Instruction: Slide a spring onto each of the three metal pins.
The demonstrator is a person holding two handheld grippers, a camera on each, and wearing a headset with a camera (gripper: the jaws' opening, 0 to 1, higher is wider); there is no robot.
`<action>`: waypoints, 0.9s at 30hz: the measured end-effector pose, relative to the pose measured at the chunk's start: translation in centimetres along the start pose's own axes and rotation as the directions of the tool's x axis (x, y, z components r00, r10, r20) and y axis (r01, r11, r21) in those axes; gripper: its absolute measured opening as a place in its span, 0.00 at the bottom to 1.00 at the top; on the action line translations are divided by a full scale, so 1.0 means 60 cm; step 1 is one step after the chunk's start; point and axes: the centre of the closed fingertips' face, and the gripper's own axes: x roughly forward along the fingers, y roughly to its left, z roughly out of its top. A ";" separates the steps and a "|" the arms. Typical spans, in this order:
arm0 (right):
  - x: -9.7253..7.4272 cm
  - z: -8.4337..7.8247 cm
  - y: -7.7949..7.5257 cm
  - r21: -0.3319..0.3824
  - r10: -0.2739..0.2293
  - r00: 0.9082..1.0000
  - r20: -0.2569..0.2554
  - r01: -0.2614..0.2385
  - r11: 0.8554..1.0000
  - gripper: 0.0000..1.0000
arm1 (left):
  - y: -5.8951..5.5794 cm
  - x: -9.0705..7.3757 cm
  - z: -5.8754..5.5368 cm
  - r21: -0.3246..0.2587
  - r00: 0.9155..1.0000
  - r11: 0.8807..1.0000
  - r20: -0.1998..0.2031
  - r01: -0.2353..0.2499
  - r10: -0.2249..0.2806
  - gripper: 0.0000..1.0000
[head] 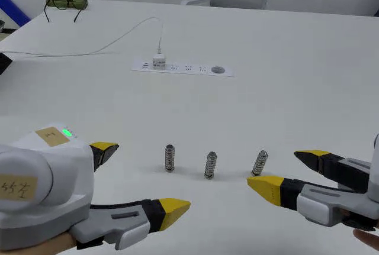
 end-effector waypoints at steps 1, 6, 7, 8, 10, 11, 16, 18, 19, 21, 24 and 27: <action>-0.002 0.000 0.002 0.000 0.002 1.000 0.000 -0.002 1.000 0.70 | 0.000 -0.002 -0.001 0.001 1.000 1.000 0.000 -0.002 0.002 0.89; -0.014 0.003 0.013 -0.009 0.005 1.000 0.002 -0.005 1.000 0.73 | 0.001 -0.014 -0.005 -0.009 1.000 1.000 -0.005 -0.007 0.007 0.91; -0.017 0.002 0.016 -0.009 0.005 1.000 -0.002 -0.005 1.000 0.74 | 0.001 -0.017 -0.005 -0.010 1.000 1.000 -0.003 -0.010 0.010 0.91; -0.020 0.001 0.018 -0.012 0.003 1.000 -0.002 -0.003 1.000 0.75 | 0.001 -0.019 -0.005 -0.011 1.000 1.000 -0.003 -0.011 0.011 0.91; -0.025 -0.002 0.022 -0.024 -0.003 1.000 -0.004 0.003 1.000 0.76 | 0.001 -0.024 -0.005 -0.015 1.000 1.000 -0.007 -0.015 0.014 0.93; -0.027 -0.003 0.023 -0.029 -0.005 1.000 -0.009 0.004 1.000 0.76 | 0.001 -0.026 -0.005 -0.020 1.000 1.000 -0.005 -0.019 0.019 0.93; -0.035 -0.015 0.028 -0.049 -0.012 1.000 -0.028 0.010 0.999 0.79 | -0.001 -0.036 -0.009 -0.031 1.000 0.999 -0.008 -0.025 0.025 0.97; -0.039 -0.019 0.030 -0.044 -0.009 1.000 -0.029 0.008 0.999 0.79 | -0.002 -0.041 -0.011 -0.024 0.999 0.999 -0.012 -0.032 0.032 0.98; -0.040 -0.019 0.031 -0.041 -0.009 1.000 -0.029 0.007 0.999 0.80 | -0.003 -0.043 -0.012 -0.022 0.999 0.999 -0.014 -0.032 0.032 0.99; -0.043 -0.022 0.036 -0.040 -0.005 1.000 -0.029 0.004 0.999 0.81 | -0.004 -0.046 -0.014 -0.024 0.999 0.999 -0.018 -0.033 0.032 1.00; -0.047 -0.025 0.041 -0.044 -0.006 0.999 -0.033 0.004 0.999 0.81 | -0.004 -0.049 -0.018 -0.025 0.999 0.999 -0.028 -0.030 0.030 1.00; -0.049 -0.028 0.042 -0.043 -0.010 0.999 -0.036 0.008 0.999 0.81 | -0.003 -0.052 -0.022 -0.025 0.999 0.999 -0.040 -0.034 0.033 1.00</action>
